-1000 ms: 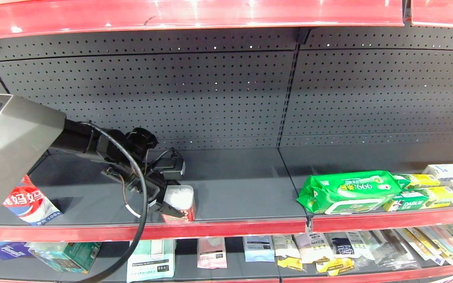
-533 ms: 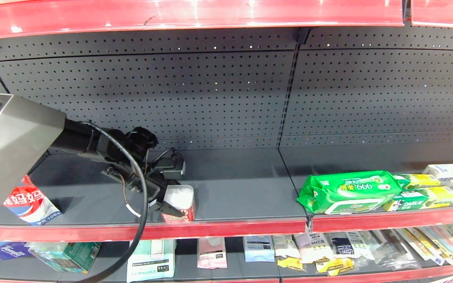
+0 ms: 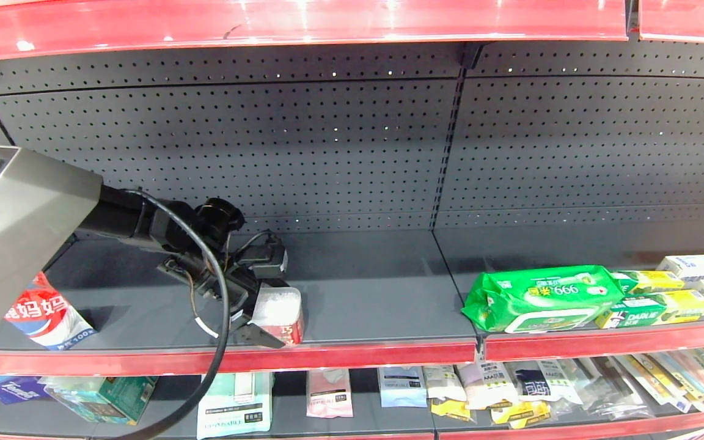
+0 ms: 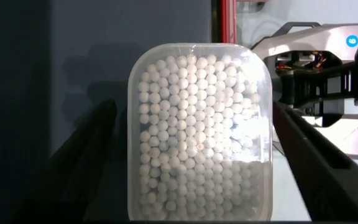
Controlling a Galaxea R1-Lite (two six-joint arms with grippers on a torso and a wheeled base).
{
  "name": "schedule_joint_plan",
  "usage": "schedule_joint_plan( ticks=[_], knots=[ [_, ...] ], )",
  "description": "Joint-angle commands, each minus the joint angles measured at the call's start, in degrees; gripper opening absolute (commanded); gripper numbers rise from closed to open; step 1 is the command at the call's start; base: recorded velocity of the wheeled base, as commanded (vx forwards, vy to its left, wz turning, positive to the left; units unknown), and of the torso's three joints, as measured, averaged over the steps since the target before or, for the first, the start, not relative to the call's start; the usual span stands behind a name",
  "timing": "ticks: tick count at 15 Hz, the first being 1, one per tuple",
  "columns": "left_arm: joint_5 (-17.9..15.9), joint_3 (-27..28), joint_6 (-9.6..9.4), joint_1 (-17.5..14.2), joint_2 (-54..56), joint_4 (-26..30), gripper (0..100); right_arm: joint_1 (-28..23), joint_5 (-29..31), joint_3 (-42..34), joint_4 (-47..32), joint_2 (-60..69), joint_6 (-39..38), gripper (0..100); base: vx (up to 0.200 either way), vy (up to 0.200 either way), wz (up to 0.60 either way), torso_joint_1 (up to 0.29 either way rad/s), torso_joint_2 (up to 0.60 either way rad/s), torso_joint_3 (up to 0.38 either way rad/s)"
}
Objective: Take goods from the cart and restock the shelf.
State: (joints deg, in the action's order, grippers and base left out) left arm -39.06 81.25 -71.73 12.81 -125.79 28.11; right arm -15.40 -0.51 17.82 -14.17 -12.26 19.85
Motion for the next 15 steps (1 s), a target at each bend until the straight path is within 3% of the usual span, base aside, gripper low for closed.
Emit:
schedule_joint_plan(
  ticks=[1, 13, 15],
  knots=[
    [-0.05, -0.13, 0.01, -0.07, 0.20, 0.01, 100, 0.02, -0.02, -0.07, -0.07, -0.04, 0.02, 0, 0.000, 0.000, 0.00, 0.000, 0.00, 0.000],
    [-1.55, 0.84, 0.80, -1.03, 3.63, 0.01, 100, -0.16, 0.07, -0.24, -0.07, -0.04, 0.54, 0, 0.000, 0.000, 0.00, 0.000, 0.00, 0.000],
    [-2.25, 0.84, 2.21, -0.95, 4.42, 0.01, 100, -0.16, 0.07, -0.33, -0.07, 0.05, 0.54, 0, 0.000, 0.000, 0.00, 0.000, 0.00, 0.000]
  ],
)
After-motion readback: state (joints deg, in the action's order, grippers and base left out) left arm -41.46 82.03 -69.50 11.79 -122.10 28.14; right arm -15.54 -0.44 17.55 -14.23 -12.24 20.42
